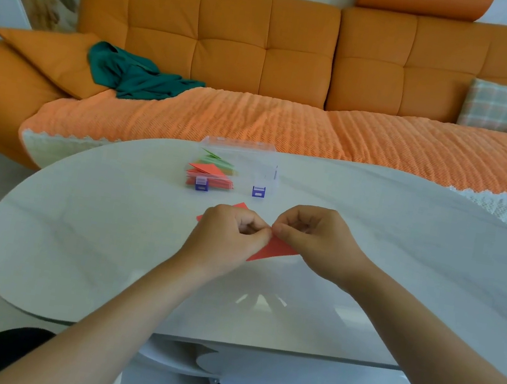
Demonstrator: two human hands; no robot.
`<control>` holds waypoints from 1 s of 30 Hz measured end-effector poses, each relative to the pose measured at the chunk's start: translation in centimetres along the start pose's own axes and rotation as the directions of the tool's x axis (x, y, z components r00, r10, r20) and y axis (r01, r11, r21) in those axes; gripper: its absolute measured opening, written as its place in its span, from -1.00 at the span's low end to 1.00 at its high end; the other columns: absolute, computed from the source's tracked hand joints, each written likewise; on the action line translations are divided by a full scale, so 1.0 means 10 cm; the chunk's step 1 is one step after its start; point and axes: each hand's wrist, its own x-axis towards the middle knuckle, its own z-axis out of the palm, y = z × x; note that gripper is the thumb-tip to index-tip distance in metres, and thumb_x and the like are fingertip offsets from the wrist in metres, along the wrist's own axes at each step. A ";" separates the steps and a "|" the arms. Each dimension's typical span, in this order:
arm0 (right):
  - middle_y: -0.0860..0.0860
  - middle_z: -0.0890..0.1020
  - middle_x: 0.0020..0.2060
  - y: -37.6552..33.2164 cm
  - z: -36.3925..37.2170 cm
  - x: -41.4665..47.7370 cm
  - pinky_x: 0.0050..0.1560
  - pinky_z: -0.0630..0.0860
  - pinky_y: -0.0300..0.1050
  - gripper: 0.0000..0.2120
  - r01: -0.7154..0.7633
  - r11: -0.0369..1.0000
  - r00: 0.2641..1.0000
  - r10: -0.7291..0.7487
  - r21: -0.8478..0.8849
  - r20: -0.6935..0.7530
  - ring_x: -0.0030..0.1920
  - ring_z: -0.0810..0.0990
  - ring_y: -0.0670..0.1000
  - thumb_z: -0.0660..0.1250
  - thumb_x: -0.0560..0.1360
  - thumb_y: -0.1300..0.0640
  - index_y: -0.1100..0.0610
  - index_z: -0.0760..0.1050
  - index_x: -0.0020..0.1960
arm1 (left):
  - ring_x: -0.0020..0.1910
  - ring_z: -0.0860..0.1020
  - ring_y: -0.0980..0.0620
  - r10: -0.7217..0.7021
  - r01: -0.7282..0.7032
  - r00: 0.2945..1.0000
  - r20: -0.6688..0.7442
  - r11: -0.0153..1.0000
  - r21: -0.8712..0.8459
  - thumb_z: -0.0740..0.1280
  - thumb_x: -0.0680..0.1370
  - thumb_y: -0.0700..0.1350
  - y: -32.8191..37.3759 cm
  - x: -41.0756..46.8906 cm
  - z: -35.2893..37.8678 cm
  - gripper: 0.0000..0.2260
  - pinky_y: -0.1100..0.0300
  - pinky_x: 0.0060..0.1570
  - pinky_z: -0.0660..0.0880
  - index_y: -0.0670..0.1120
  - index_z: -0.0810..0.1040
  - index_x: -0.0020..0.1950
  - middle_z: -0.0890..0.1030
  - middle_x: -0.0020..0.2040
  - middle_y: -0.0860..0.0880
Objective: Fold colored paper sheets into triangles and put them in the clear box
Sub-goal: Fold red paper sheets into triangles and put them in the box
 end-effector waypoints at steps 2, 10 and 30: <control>0.02 0.69 -0.26 0.00 0.01 0.00 -0.28 0.45 -0.29 -0.85 -0.026 0.999 1.000 0.026 0.022 0.013 -0.29 0.55 -0.10 0.40 0.53 0.15 0.02 0.64 -0.21 | -0.28 0.60 0.18 -0.024 0.024 1.000 0.015 1.000 -0.003 0.43 0.50 -0.05 -0.01 0.01 -0.01 -0.87 0.16 -0.17 0.56 0.04 0.70 -0.25 0.67 -0.32 0.16; -0.02 0.64 -0.31 0.06 -0.15 0.12 -0.30 0.45 -0.31 -0.84 -0.099 0.955 0.955 0.170 0.279 -0.243 -0.32 0.54 -0.10 0.37 0.57 0.19 0.12 0.65 -0.17 | -0.25 0.70 0.08 -0.153 0.152 0.975 0.160 0.988 0.018 0.37 0.49 -0.23 -0.04 0.06 -0.19 -0.83 -0.02 -0.03 0.66 -0.13 0.68 -0.28 0.71 -0.30 0.04; -0.07 0.72 -0.33 -0.09 0.08 0.21 -0.36 0.46 -0.36 -0.94 -0.131 0.972 0.978 0.159 0.194 -0.134 -0.44 0.50 -0.19 0.49 0.48 0.14 0.10 0.72 -0.16 | -0.30 0.68 0.04 -0.029 0.043 0.996 0.090 0.985 -0.168 0.40 0.58 -0.16 -0.08 0.34 -0.38 -0.89 0.13 -0.20 0.61 -0.11 0.69 -0.12 0.72 -0.29 0.01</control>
